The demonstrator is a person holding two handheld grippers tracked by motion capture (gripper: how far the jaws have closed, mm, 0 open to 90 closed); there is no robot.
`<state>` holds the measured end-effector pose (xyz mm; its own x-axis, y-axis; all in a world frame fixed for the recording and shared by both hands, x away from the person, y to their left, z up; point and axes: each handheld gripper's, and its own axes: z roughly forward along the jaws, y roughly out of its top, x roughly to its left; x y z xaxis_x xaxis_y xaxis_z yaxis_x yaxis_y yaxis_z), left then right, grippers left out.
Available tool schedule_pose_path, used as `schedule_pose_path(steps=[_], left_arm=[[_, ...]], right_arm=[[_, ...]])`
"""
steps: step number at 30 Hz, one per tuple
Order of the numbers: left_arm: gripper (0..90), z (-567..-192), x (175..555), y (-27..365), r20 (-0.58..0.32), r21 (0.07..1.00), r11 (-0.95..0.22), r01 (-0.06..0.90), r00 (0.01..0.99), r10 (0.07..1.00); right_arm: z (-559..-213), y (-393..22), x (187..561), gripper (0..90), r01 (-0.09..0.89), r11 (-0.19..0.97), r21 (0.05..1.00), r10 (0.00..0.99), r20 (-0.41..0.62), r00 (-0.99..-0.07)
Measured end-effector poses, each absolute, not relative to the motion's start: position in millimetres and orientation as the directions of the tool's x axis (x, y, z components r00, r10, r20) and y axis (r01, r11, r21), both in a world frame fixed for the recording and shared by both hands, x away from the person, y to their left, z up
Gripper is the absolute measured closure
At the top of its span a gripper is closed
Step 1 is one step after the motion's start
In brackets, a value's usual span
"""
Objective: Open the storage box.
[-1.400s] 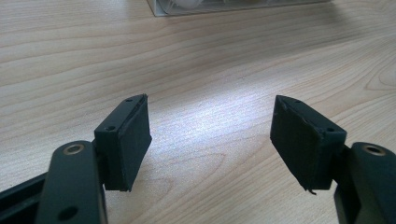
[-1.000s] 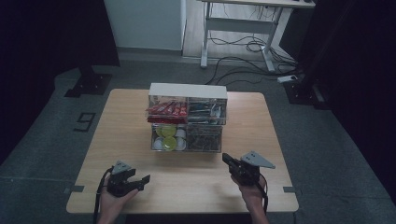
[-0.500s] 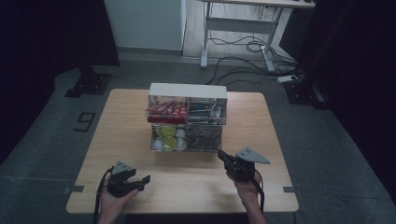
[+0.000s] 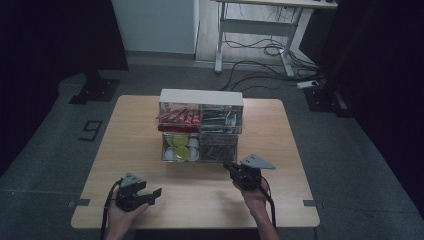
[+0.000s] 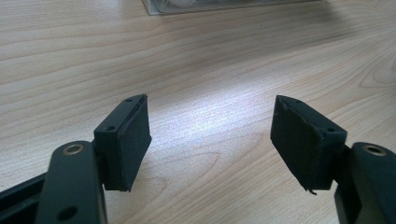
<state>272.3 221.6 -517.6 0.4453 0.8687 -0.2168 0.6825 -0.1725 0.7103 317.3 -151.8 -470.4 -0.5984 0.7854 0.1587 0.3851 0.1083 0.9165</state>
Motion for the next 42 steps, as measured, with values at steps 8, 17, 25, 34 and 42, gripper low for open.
schedule_pose_path(steps=[8,17,25,34,42], left_arm=[[28.8,-517.7,272.3,222.3,-0.216,0.711,-0.172,0.682,0.444,0.87],[28.6,-519.2,272.7,219.4,-0.222,0.704,-0.181,0.687,0.454,0.863],[28.5,-518.0,272.1,218.6,-0.227,0.705,-0.182,0.686,0.461,0.858],[28.4,-518.5,272.3,218.0,-0.228,0.703,-0.186,0.687,0.465,0.855],[28.4,-519.4,272.8,217.3,-0.228,0.699,-0.19,0.69,0.466,0.855]], right_arm=[[-474.9,-139.0,326.7,88.9,0.393,0.12,0.912,0.772,0.163,-0.615],[-482.9,-133.4,328.2,88.9,0.403,0.139,0.905,0.767,0.159,-0.621],[-491.6,-133.5,326.3,88.9,0.426,0.15,0.892,0.769,0.166,-0.618],[-502.1,-138.6,327.5,88.9,0.454,0.156,0.877,0.778,0.174,-0.604],[-508.8,-140.4,330.9,88.9,0.47,0.165,0.867,0.787,0.172,-0.593]])
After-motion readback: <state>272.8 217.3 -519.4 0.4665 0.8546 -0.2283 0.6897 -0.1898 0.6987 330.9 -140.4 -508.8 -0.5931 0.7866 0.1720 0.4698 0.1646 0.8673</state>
